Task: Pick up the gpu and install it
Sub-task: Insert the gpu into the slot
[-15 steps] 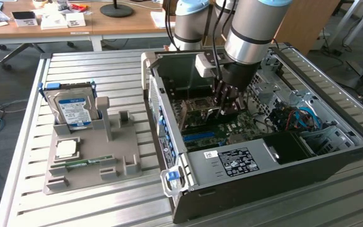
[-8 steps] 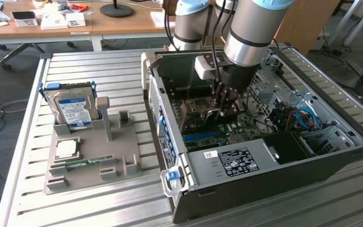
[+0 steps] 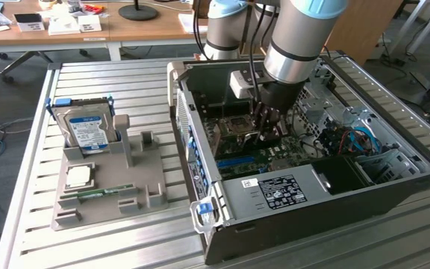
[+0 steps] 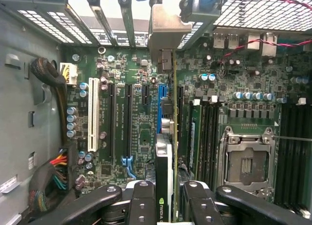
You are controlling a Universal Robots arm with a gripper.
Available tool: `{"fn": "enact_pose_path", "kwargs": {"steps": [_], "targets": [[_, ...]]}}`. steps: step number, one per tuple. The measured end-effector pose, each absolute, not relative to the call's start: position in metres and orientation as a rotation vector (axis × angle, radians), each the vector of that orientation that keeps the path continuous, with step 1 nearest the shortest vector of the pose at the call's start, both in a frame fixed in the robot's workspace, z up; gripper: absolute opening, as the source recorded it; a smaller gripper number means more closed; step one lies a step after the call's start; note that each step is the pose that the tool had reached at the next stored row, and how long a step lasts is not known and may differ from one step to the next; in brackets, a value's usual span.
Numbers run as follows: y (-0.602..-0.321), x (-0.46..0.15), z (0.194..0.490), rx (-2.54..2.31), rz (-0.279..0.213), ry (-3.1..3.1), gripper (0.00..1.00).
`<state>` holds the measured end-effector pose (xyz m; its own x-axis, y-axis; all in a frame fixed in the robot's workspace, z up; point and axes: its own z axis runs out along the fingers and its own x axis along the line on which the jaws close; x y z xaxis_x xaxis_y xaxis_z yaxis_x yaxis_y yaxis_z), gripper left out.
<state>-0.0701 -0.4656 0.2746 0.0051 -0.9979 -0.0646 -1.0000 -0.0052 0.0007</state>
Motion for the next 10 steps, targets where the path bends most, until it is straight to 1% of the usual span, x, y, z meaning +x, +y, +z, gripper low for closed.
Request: {"fn": "enact_pose_path", "kwargs": {"steps": [10], "targets": [[-0.4657,-0.0701,0.2712,-2.194,0.072,2.183,0.27]]}}
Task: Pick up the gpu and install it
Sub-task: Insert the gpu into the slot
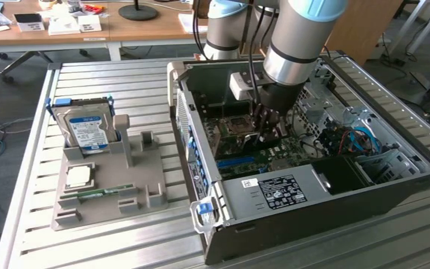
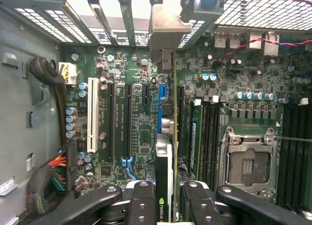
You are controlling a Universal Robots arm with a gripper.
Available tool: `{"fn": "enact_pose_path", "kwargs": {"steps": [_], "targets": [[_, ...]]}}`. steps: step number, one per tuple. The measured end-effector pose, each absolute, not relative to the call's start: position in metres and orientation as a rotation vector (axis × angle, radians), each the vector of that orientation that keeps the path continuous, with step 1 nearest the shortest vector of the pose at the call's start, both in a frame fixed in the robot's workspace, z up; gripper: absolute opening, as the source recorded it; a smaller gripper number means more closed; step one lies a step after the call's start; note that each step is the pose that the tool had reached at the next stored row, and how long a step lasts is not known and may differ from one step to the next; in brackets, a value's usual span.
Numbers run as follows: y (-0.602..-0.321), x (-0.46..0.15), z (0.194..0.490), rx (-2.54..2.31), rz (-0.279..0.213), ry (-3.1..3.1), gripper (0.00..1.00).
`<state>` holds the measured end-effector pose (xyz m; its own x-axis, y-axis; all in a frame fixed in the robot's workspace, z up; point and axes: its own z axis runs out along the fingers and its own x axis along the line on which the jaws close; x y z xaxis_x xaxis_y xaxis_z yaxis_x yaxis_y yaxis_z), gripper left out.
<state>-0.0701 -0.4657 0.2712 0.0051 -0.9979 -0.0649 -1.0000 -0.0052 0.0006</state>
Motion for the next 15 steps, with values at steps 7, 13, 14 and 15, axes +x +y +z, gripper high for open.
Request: {"fn": "enact_pose_path", "kwargs": {"steps": [7,13,14,15], "targets": [[-0.4657,-0.0701,0.2702,-2.194,0.072,2.183,0.27],[-0.4657,-0.0701,0.2699,-2.194,0.072,2.183,0.27],[-0.4657,-0.0701,0.2698,-2.194,0.072,2.183,0.27],[-0.4657,-0.0701,0.2698,-2.194,0.072,2.183,0.27]]}}
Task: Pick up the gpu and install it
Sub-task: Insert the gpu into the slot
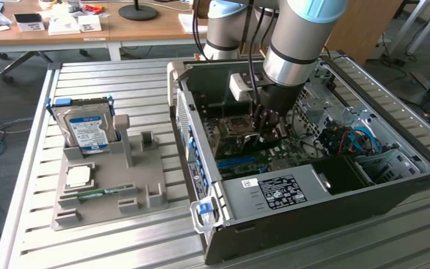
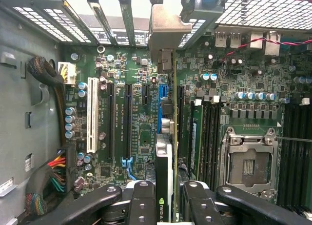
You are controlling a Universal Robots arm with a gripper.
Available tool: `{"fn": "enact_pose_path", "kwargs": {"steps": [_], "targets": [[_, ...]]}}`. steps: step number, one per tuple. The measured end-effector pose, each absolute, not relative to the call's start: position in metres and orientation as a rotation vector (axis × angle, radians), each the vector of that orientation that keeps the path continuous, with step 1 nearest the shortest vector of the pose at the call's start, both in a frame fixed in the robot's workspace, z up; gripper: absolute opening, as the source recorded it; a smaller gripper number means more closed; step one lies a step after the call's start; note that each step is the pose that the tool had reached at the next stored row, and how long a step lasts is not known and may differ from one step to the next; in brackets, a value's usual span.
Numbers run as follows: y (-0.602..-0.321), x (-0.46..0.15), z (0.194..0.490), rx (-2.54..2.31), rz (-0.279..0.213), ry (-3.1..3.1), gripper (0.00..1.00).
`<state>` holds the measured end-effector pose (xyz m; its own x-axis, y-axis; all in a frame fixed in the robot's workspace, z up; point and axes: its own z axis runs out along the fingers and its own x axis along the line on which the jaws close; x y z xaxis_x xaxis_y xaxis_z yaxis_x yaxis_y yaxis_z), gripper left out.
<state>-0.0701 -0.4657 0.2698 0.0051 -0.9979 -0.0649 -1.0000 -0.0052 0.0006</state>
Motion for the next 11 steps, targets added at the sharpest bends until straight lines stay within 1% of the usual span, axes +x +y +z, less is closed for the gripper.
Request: {"fn": "enact_pose_path", "kwargs": {"steps": [9,11], "targets": [[-0.4657,-0.0754,0.2682,-2.194,0.071,2.183,0.27],[-0.4657,-0.0768,0.2675,-2.191,0.063,2.179,0.27]]}}
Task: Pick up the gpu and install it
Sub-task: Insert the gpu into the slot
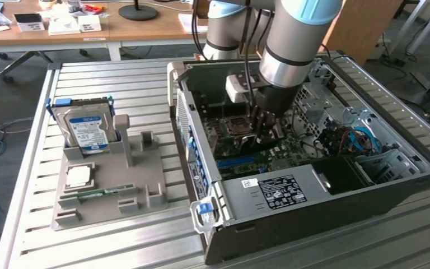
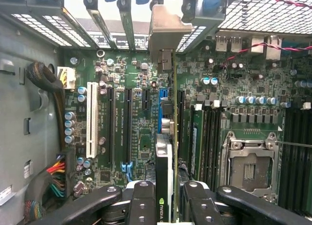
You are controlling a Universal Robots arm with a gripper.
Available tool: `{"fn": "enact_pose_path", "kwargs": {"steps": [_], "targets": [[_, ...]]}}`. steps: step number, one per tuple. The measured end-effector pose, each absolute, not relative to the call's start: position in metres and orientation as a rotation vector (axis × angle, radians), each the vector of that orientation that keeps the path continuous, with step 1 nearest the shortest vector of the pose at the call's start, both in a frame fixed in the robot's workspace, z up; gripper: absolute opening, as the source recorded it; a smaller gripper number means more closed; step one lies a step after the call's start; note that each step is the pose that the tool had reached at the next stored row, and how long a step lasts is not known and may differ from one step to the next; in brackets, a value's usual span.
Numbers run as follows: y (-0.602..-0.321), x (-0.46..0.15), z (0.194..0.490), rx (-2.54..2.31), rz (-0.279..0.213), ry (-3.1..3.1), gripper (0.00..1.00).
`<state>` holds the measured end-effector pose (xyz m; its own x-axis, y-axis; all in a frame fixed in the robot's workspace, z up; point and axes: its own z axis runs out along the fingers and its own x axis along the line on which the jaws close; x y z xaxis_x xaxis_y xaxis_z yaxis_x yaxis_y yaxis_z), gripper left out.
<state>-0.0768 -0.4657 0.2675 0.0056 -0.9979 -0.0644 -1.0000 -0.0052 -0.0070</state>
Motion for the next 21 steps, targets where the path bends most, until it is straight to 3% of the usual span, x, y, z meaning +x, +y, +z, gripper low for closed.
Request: {"fn": "enact_pose_path", "kwargs": {"steps": [21], "targets": [[-0.4656,-0.0833,0.2662,-2.182,0.046,2.196,0.27]]}}
